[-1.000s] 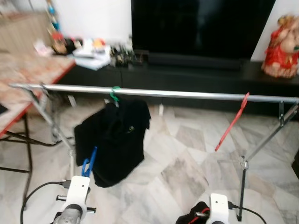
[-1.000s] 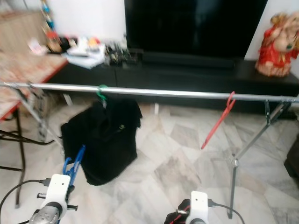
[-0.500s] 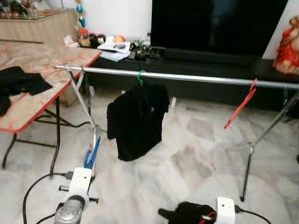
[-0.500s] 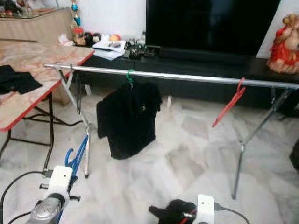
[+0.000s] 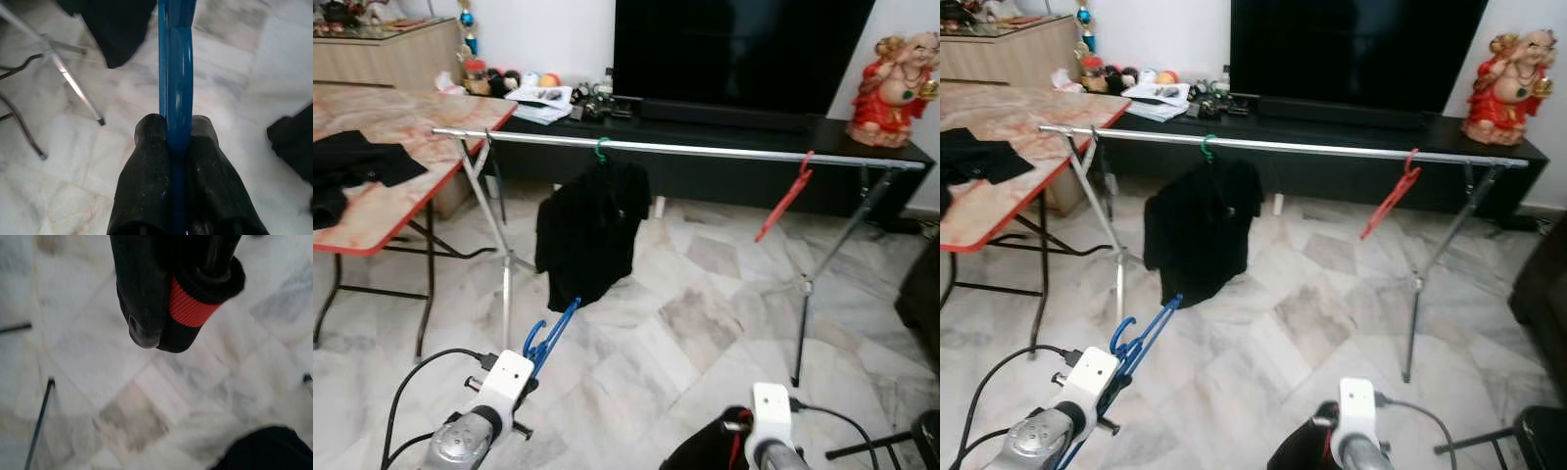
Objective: Hang hanger
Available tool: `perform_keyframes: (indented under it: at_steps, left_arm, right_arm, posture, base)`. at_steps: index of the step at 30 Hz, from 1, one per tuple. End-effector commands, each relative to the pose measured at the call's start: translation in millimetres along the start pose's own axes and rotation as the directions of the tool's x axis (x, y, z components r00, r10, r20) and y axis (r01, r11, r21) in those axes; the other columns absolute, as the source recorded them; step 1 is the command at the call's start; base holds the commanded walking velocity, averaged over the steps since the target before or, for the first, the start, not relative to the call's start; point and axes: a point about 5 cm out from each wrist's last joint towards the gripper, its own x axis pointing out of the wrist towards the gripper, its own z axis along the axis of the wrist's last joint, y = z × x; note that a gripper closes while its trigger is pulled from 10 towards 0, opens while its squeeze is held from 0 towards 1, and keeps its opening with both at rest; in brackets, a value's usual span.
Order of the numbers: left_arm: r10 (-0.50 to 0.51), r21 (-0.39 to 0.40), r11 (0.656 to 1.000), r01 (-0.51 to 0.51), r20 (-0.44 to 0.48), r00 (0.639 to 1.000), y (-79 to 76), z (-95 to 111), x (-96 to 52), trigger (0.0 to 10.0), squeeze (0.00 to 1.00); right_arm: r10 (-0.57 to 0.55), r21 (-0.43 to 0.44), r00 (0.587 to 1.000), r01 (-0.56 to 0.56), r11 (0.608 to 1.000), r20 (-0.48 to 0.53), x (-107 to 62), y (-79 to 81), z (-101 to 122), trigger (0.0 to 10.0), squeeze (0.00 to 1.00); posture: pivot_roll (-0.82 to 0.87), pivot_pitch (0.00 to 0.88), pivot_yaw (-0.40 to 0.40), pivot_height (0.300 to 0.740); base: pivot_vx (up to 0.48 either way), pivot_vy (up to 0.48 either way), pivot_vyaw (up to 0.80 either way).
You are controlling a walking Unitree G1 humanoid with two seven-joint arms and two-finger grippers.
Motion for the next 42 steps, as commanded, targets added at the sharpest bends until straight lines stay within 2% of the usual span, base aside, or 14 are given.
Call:
perform_keyframes:
  at_steps: [1, 4, 5, 7, 9, 11, 12, 15, 18, 25, 31, 36, 39, 42]
  left_arm:
    - [-0.1, 0.063, 0.993, 0.1, -0.004, 0.995, -7.8, 8.5, -0.6, 10.0, 0.0]
    - [-0.182, 0.117, 0.976, 0.185, -0.034, 0.983, -7.8, 9.9, -4.2, 10.0, 0.0]
    - [-0.236, 0.124, 0.962, 0.241, -0.053, 0.97, -8.2, 10.8, -6.6, 10.0, 0.0]
    - [-0.337, 0.166, 0.924, 0.345, -0.075, 0.939, -10.3, 15.8, -11.1, 10.0, 0.0]
    - [-0.4, 0.204, 0.887, 0.414, -0.106, 0.91, -9.3, 20.8, -13.8, 10.0, 0.0]
    - [-0.445, 0.243, 0.852, 0.464, -0.131, 0.886, -7.1, 26.2, -15.1, 10.0, 0.0]
    - [-0.489, 0.269, 0.815, 0.514, -0.157, 0.858, -6.2, 31.3, -16.6, 10.0, 0.0]
    - [-0.536, 0.286, 0.775, 0.564, -0.174, 0.826, -6.4, 38.0, -18.4, 10.0, 0.0]
    - [-0.608, 0.278, 0.728, 0.627, -0.161, 0.778, -9.5, 53.9, -20.0, 10.0, 0.0]
    - [-0.652, 0.306, 0.688, 0.659, -0.14, 0.745, -13.4, 75.6, -16.7, 10.0, 0.0]
    - [-0.688, 0.304, 0.645, 0.701, -0.166, 0.706, -19.4, 77.8, -18.8, 10.0, 0.0]
    - [-0.748, 0.312, 0.559, 0.768, -0.209, 0.63, -27.3, 76.5, -28.4, 10.0, 0.0]
    - [-0.75, 0.339, 0.543, 0.768, -0.215, 0.625, -34.1, 76.3, -26.2, 10.0, 0.0]
    - [-0.715, 0.364, 0.578, 0.73, -0.204, 0.669, -33.8, 79.6, -18.2, 10.0, 0.0]
  right_arm:
    - [0.017, -0.052, 0.998, -0.014, 0.999, 0.058, 3.3, 1.7, 17.2, 10.0, 0.0]
    - [0.07, -0.136, 0.991, -0.054, 0.989, 0.115, 6.6, 8.3, 38.0, 10.0, 0.0]
    - [0.124, -0.216, 0.982, -0.091, 0.972, 0.142, 8.0, 14.3, 50.6, 10.0, 0.0]
    - [0.211, -0.397, 0.964, -0.132, 0.908, 0.163, 9.1, 24.9, 69.1, 10.0, 0.0]
    - [0.263, -0.52, 0.952, -0.148, 0.841, 0.154, 9.6, 30.6, 81.1, 10.0, 0.0]
    - [0.27, -0.6, 0.952, -0.132, 0.789, 0.146, 10.3, 31.0, 90.2, 10.0, 0.0]
    - [0.274, -0.627, 0.95, -0.122, 0.769, 0.152, 10.5, 30.5, 97.4, 10.0, 0.0]
    - [0.282, -0.617, 0.945, -0.122, 0.778, 0.168, 10.4, 30.5, 104.6, 10.0, 0.0]
    - [0.288, -0.643, 0.945, -0.123, 0.756, 0.157, 10.6, 30.9, 108.8, 10.0, 0.0]
    - [0.284, -0.656, 0.949, -0.129, 0.743, 0.135, 11.3, 32.0, 108.0, 10.0, 0.0]
    - [0.275, -0.649, 0.952, -0.125, 0.75, 0.134, 11.8, 32.4, 110.4, 10.0, 0.0]
    - [0.243, -0.649, 0.961, -0.1, 0.754, 0.134, 12.6, 29.9, 113.4, 10.0, 0.0]
    - [0.243, -0.632, 0.96, -0.1, 0.769, 0.143, 12.7, 31.9, 115.9, 10.0, 0.0]
    - [0.24, -0.62, 0.96, -0.103, 0.778, 0.142, 12.8, 32.7, 115.8, 10.0, 0.0]
  posture:
    - [0.14, 0.0, -0.035, 0.74]
    - [0.14, 0.0, -0.03, 0.74]
    - [0.14, 0.0, -0.03, 0.74]
    - [0.14, 0.0, -0.032, 0.74]
    - [0.14, 0.0, -0.034, 0.74]
    - [0.14, 0.0, -0.039, 0.74]
    - [0.14, 0.0, -0.043, 0.74]
    - [0.14, 0.0, -0.044, 0.74]
    - [0.15, 0.0, -0.05, 0.74]
    - [0.15, 0.0, -0.053, 0.74]
    - [0.15, 0.0, -0.055, 0.74]
    - [0.15, 0.0, -0.056, 0.74]
    - [0.15, 0.0, -0.051, 0.74]
    - [0.15, 0.0, -0.05, 0.74]
  base:
    - [0.0, 0.0, 0.0]
    - [0.0, 0.0, 0.0]
    - [0.0, 0.0, 0.0]
    - [0.0, 0.0, 0.0]
    - [0.0, 0.0, 0.0]
    - [0.0, 0.0, 0.0]
    - [0.0, 0.0, 0.0]
    - [0.0, 0.0, 0.0]
    - [0.0, 0.0, 0.0]
    - [0.0, 0.0, 0.0]
    - [0.0, 0.0, 0.0]
    - [0.0, 0.0, 0.0]
    - [0.0, 0.0, 0.0]
    - [0.0, 0.0, 0.0]
